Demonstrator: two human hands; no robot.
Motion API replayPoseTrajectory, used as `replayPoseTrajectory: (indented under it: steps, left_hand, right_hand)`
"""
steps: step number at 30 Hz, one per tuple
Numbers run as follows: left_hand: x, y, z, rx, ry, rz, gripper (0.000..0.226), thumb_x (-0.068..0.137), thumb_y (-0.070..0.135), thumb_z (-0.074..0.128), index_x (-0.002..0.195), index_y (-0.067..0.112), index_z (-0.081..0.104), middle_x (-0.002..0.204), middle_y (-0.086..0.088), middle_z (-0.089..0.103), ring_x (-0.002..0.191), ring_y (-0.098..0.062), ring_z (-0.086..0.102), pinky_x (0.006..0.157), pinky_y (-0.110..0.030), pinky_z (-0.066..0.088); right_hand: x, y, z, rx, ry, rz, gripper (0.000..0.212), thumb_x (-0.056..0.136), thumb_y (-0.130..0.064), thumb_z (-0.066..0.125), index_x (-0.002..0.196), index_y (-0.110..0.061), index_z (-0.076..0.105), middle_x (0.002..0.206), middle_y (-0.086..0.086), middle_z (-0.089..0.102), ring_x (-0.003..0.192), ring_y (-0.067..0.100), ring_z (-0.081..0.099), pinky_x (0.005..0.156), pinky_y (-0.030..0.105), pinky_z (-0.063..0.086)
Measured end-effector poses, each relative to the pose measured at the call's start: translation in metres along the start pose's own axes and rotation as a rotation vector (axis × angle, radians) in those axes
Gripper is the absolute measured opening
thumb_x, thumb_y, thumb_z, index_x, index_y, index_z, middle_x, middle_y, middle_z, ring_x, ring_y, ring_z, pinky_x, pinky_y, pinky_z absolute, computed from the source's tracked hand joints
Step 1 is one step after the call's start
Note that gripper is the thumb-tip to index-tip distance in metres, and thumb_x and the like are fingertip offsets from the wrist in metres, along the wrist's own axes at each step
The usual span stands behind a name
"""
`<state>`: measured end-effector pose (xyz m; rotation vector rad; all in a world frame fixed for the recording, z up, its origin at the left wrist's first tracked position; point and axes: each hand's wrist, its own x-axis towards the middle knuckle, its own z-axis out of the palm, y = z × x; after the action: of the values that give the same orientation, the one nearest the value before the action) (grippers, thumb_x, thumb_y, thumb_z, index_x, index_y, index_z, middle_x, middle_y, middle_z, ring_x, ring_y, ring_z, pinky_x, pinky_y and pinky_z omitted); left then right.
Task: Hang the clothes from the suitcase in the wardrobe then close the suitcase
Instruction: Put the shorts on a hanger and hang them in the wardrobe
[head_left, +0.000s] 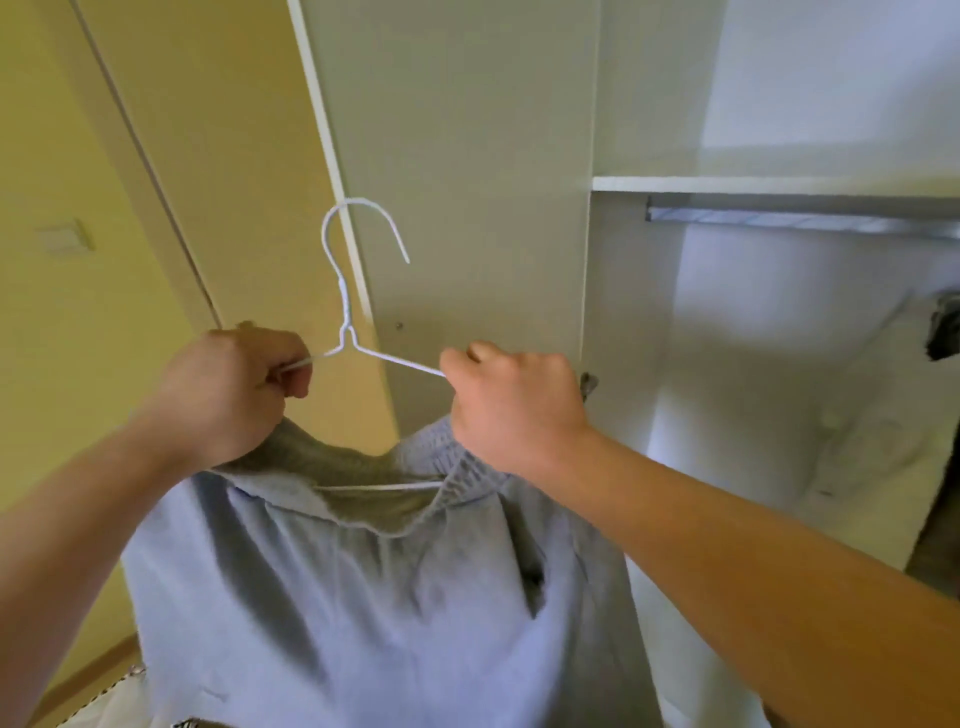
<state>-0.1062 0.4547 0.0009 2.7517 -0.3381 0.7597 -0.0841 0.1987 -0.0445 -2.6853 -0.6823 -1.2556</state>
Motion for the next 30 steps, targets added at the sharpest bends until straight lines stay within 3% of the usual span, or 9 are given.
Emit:
replayPoseTrajectory:
  steps: [4,7,10,12,14,19,24,28,30]
  left_hand:
    - [0.006,0.065,0.039,-0.187,-0.3,-0.023,0.03,0.067,-0.008,0.053,0.064,0.021,0.061,0.066,0.007,0.068,0.067,-0.01,0.06,0.068,-0.032,0.049]
    - [0.015,0.118,0.069,-0.607,-0.546,-0.107,0.009,0.06,0.006,0.061,0.063,0.014,0.062,0.067,-0.005,0.07,0.068,-0.018,0.066,0.067,-0.032,0.047]
    - [0.026,0.178,0.106,-0.963,-0.689,-0.207,0.011,0.068,0.019,0.063,0.071,0.009,0.063,0.068,-0.01,0.063,0.066,-0.025,0.066,0.06,-0.031,0.042]
    - [0.038,0.214,0.134,-1.055,-0.711,-0.271,0.026,0.092,0.029,0.057,0.074,0.009,0.06,0.068,-0.007,0.059,0.06,-0.023,0.061,0.055,-0.03,0.039]
    - [0.054,0.248,0.163,-1.083,-0.694,-0.354,0.032,0.101,0.024,0.046,0.076,0.009,0.059,0.068,-0.006,0.058,0.058,-0.021,0.056,0.053,-0.029,0.039]
    - [0.105,0.332,0.233,-1.191,-0.762,-0.477,0.019,0.09,0.011,0.053,0.075,0.006,0.064,0.063,-0.008,0.056,0.054,-0.019,0.049,0.061,-0.033,0.043]
    - [0.153,0.403,0.282,-1.358,-0.863,-0.486,0.013,0.094,0.01,0.056,0.084,0.006,0.064,0.069,-0.007,0.055,0.067,-0.018,0.053,0.069,-0.034,0.05]
    - [0.191,0.452,0.324,-1.393,-0.938,-0.398,0.011,0.097,0.009,0.056,0.097,0.005,0.067,0.069,-0.005,0.053,0.064,-0.015,0.046,0.064,-0.029,0.043]
    - [0.211,0.475,0.347,-1.406,-0.994,-0.334,0.013,0.099,0.007,0.055,0.092,0.006,0.066,0.065,-0.005,0.053,0.059,-0.014,0.046,0.058,-0.027,0.039]
  right_hand:
    - [-0.044,0.069,-0.001,-0.06,-0.019,0.102,0.009,0.064,-0.013,0.051,0.069,-0.019,0.051,0.059,0.0,0.044,0.038,0.029,0.05,0.044,0.025,0.024]
    - [-0.066,0.118,-0.006,-0.034,-0.133,0.206,0.012,0.07,-0.01,0.05,0.075,-0.019,0.043,0.067,-0.001,0.037,0.049,0.032,0.051,0.044,0.032,0.04]
    - [-0.083,0.173,-0.016,-0.006,-0.313,0.432,0.008,0.087,-0.012,0.048,0.093,-0.017,0.048,0.091,0.001,0.049,0.079,0.028,0.055,0.065,0.037,0.049]
    - [-0.093,0.201,-0.023,0.085,-0.387,0.584,0.024,0.092,-0.017,0.05,0.116,-0.018,0.052,0.121,0.003,0.051,0.101,0.027,0.056,0.083,0.041,0.053]
    - [-0.102,0.218,-0.033,0.129,-0.357,0.685,0.036,0.095,-0.019,0.051,0.13,-0.021,0.051,0.136,0.0,0.046,0.113,0.025,0.056,0.093,0.041,0.053]
    - [-0.127,0.234,-0.052,-0.013,-0.178,0.762,0.021,0.103,-0.032,0.048,0.119,-0.022,0.055,0.114,-0.001,0.056,0.094,0.017,0.056,0.084,0.03,0.051]
    - [-0.144,0.258,-0.053,-0.013,-0.323,0.88,0.027,0.104,-0.048,0.042,0.093,-0.026,0.052,0.076,-0.008,0.058,0.065,0.008,0.058,0.063,0.024,0.049]
    - [-0.159,0.297,-0.04,-0.134,-0.463,0.913,0.023,0.105,-0.033,0.046,0.089,-0.02,0.056,0.074,-0.005,0.056,0.065,0.012,0.055,0.06,0.019,0.036]
    - [-0.161,0.324,-0.033,-0.207,-0.52,0.99,0.022,0.106,-0.025,0.046,0.096,-0.015,0.062,0.084,0.0,0.065,0.071,0.015,0.06,0.062,0.02,0.038]
